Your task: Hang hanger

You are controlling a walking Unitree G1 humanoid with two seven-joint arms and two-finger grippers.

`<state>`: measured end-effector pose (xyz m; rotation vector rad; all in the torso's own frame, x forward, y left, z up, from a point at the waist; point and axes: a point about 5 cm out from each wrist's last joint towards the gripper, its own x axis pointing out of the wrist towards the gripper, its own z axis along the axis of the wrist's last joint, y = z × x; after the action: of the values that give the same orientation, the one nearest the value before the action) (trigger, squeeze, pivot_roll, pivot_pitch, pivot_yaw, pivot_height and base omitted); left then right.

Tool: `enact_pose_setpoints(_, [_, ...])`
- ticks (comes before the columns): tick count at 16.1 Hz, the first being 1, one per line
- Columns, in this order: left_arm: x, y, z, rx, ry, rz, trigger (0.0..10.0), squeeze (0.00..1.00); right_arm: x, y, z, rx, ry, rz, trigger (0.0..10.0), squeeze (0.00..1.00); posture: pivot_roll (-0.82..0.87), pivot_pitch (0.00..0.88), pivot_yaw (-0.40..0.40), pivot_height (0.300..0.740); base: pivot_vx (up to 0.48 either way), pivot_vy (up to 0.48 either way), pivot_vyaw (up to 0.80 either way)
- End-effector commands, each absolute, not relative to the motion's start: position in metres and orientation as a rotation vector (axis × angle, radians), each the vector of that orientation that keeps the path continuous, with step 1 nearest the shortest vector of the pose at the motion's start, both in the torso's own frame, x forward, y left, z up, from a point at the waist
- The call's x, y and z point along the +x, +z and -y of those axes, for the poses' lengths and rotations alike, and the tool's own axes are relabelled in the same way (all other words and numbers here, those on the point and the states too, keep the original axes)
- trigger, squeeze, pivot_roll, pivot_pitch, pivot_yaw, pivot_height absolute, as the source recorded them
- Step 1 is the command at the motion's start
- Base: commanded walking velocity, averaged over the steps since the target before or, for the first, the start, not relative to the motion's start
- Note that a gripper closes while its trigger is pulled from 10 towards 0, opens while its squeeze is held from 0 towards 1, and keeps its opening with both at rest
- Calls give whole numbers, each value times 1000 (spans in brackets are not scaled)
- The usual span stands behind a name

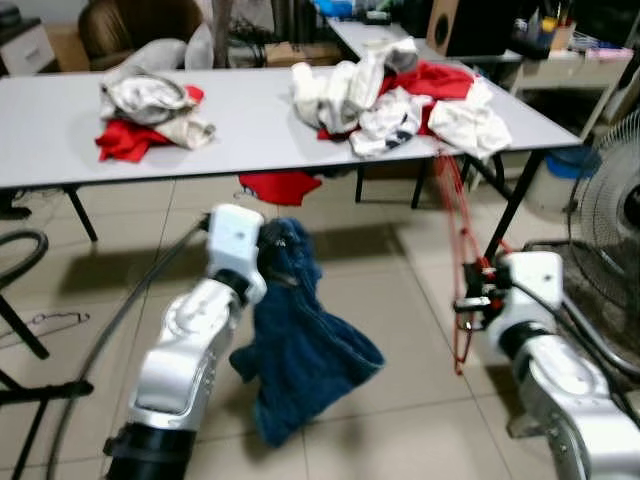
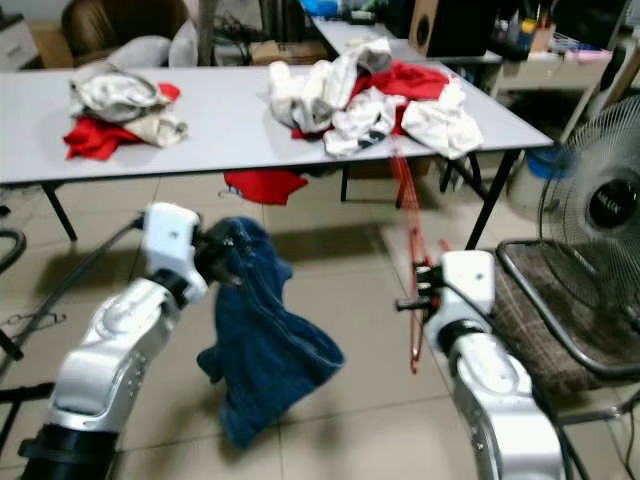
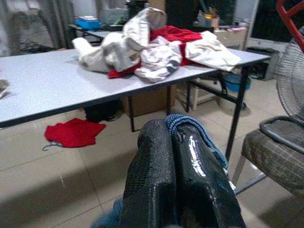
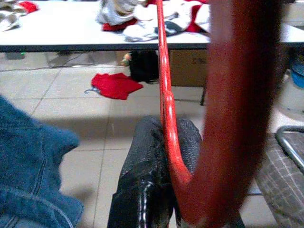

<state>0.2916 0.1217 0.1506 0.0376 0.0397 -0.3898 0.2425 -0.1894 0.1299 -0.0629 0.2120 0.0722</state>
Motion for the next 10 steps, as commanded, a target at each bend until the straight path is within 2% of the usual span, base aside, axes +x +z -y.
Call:
enact_pose_setpoints(1, [293, 161, -131, 55, -361, 4, 10000, 0, 245, 135, 184, -57, 90, -190, 10000, 0, -26, 0, -6, 740, 364, 0, 0])
enact_pose_setpoints(10, [293, 163, -129, 60, -380, 10, 10000, 0, 245, 135, 182, -62, 92, -181, 10000, 0, -18, 0, -4, 740, 361, 0, 0])
